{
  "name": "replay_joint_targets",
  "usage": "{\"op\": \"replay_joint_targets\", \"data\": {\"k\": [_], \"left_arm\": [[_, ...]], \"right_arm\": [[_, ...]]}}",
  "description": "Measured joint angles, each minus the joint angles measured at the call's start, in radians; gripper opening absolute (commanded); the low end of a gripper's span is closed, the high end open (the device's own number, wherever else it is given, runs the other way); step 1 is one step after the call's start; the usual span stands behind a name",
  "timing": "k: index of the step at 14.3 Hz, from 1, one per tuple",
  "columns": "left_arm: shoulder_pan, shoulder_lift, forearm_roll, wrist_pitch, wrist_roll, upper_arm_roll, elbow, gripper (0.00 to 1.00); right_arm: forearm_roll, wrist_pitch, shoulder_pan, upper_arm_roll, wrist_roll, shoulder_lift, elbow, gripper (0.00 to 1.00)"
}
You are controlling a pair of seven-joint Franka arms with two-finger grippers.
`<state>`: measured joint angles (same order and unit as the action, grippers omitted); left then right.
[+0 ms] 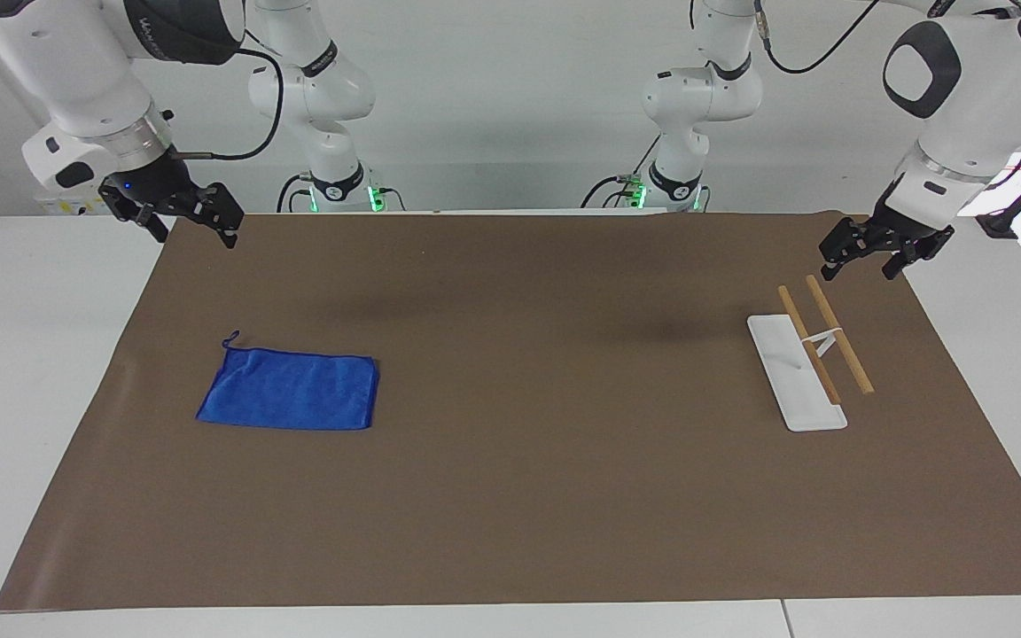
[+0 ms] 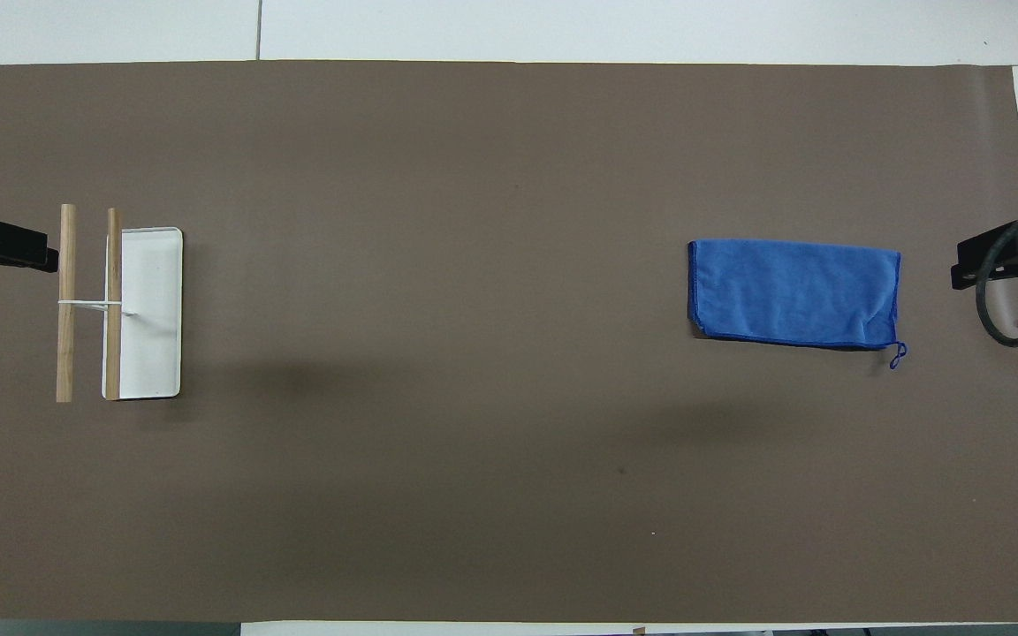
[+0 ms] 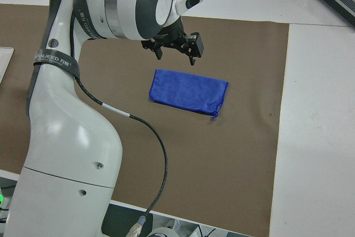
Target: Right arm passes towel to left arm to hang
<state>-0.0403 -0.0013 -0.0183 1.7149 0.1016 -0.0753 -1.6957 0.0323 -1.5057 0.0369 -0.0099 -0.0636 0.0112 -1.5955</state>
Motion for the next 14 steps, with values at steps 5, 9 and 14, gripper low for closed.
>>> {"op": "replay_joint_targets", "data": {"k": [5, 9, 14], "left_arm": [[0.0, 0.0, 0.0, 0.0, 0.0, 0.0, 0.0, 1.0], [0.0, 0.0, 0.0, 0.0, 0.0, 0.0, 0.0, 1.0], [0.0, 0.0, 0.0, 0.0, 0.0, 0.0, 0.0, 1.0]], "right_arm": [[0.0, -0.164, 0.0, 0.0, 0.0, 0.028, -0.112, 1.0], [-0.003, -0.373, -0.002, 0.0, 0.0, 0.021, -0.269, 1.0], [-0.007, -0.709, 0.0, 0.0, 0.07, -0.099, -0.442, 1.0]]}}
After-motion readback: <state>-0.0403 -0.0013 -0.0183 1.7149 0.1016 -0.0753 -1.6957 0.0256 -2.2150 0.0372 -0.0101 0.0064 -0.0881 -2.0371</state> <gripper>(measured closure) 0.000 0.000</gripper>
